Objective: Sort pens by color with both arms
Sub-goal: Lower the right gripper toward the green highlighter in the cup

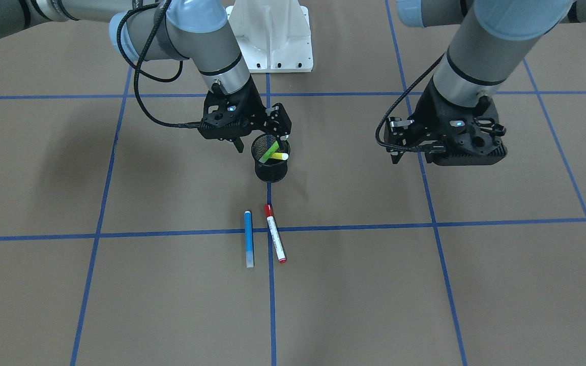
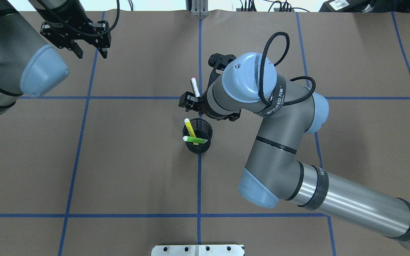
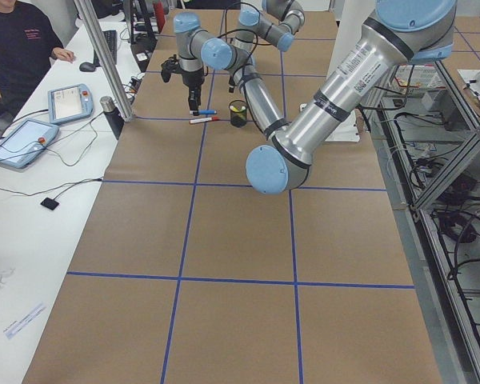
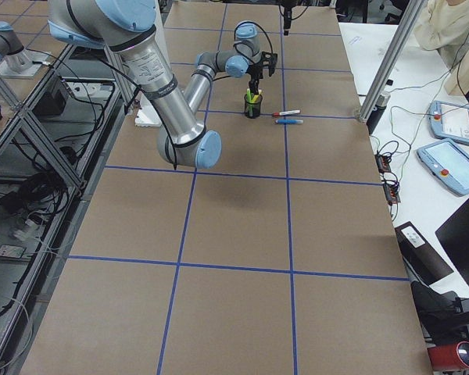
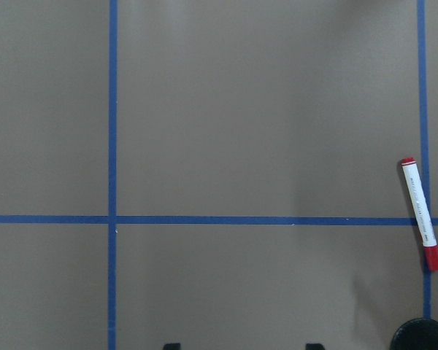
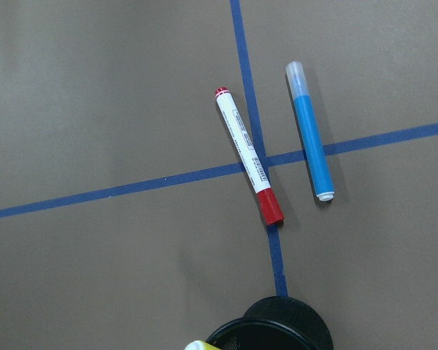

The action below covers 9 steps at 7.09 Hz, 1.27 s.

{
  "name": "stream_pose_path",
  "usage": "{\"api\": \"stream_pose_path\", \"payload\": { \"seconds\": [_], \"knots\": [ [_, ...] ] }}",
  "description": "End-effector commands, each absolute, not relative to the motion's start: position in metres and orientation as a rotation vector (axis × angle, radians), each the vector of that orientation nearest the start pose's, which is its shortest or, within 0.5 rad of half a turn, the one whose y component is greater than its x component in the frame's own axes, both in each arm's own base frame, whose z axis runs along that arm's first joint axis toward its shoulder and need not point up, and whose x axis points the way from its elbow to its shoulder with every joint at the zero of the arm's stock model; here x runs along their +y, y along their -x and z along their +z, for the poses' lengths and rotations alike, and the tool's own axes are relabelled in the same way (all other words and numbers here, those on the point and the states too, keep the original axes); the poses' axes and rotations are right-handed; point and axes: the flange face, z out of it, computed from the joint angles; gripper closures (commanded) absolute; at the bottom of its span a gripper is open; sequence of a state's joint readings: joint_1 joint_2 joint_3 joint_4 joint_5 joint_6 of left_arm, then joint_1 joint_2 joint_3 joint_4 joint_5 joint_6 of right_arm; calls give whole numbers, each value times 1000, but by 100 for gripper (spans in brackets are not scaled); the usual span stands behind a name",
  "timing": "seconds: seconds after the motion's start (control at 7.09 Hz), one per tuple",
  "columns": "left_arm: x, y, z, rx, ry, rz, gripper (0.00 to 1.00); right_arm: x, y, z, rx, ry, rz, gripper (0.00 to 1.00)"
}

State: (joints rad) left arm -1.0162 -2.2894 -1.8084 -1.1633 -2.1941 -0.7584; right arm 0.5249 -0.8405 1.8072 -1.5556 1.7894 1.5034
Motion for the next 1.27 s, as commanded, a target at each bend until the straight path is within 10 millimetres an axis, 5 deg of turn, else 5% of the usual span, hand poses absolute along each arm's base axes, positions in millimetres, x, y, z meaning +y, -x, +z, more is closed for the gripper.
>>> {"api": "stream_pose_path", "payload": {
  "seconds": [0.0, 0.56, 0.99, 1.13],
  "knots": [
    [-580, -263, 183, 798, -51, -23, 35, -396, 491, 100, -900, -32, 418, 3],
    [-577, -257, 193, 792, -42, -33, 34, -419, 547, 86, -783, 6, 559, 3],
    [-568, -212, 215, 790, -81, -28, 35, -400, 575, 97, -720, 25, 580, 3],
    [-568, -213, 217, 791, -82, -26, 35, -397, 587, 106, -699, 29, 583, 3]
  ]
}}
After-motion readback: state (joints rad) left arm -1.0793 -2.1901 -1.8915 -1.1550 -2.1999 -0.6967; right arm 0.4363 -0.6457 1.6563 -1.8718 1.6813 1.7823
